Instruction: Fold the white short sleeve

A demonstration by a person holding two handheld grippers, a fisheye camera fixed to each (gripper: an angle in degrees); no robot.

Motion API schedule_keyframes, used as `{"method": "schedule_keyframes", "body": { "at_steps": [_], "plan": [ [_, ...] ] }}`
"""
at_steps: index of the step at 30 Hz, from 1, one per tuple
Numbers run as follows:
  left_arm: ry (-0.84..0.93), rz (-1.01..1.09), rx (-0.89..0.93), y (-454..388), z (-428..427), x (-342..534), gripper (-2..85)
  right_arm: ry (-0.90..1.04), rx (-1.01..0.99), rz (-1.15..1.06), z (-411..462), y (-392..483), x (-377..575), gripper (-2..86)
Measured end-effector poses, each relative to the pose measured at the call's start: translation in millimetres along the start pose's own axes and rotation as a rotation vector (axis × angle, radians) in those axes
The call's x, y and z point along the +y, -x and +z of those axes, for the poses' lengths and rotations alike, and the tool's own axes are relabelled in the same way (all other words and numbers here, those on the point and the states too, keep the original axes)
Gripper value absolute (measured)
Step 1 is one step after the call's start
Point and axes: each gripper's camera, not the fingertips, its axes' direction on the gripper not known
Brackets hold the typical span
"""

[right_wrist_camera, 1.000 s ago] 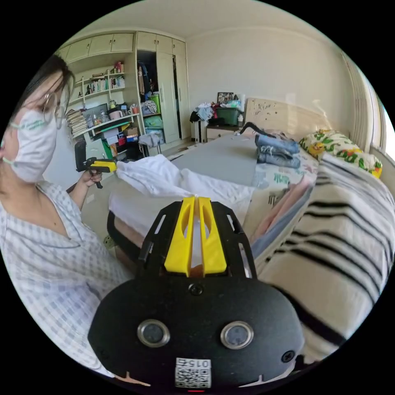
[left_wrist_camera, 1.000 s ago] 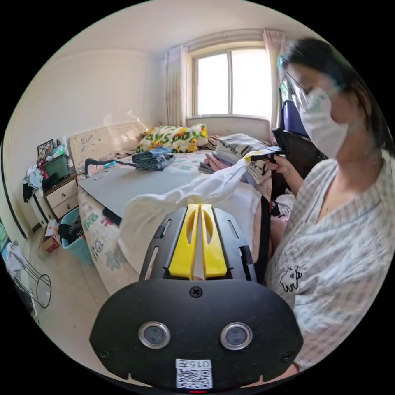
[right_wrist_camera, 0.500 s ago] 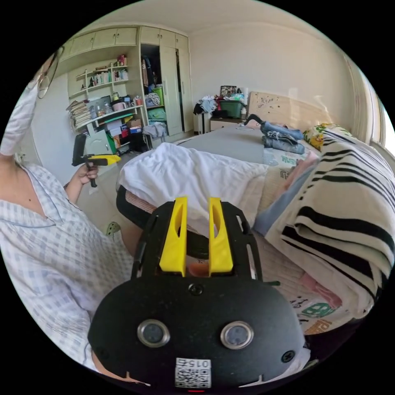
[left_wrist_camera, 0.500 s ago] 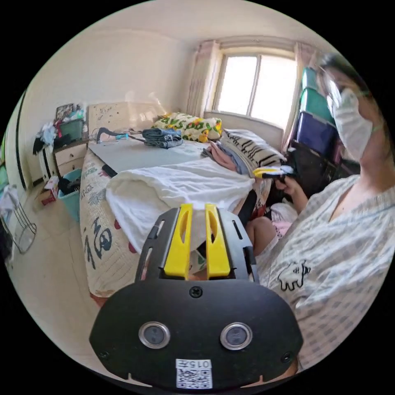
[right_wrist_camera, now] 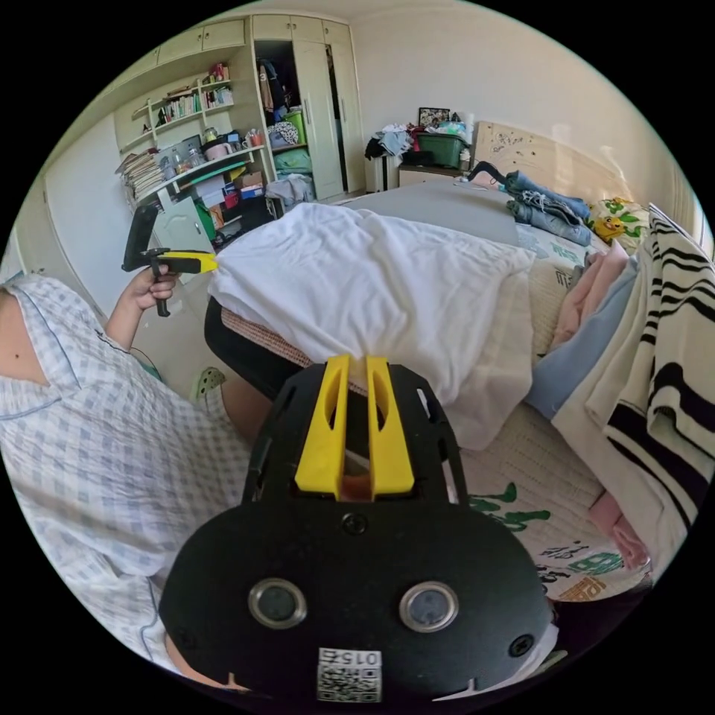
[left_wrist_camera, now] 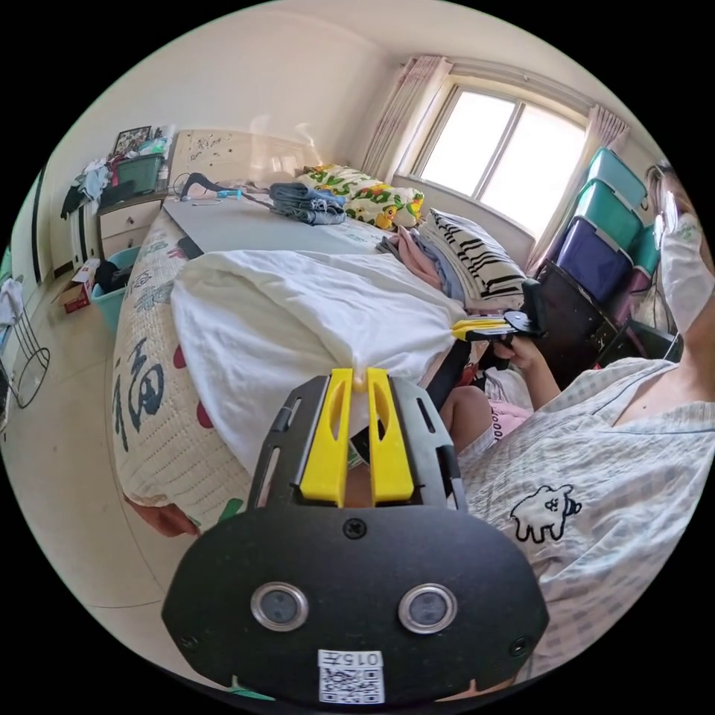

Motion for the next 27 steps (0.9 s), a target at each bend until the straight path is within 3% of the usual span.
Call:
{"method": "schedule_keyframes", "body": {
  "at_steps": [13,18,27],
  "plan": [
    [0.14,0.057,0.01,-17,13,-20,1.4,-0.077,0.063,0.153,16,-19,25,4.5],
    [0.236,0.134,-0.09,-47,23,-32,1.4,-0.106,0.11,0.178,27,-19,31,4.2],
    [0.198,0.118,-0.253,-90,29,-18,2.3,-0.182,0.116,0.191,32,-26,48,3.8]
  ]
}}
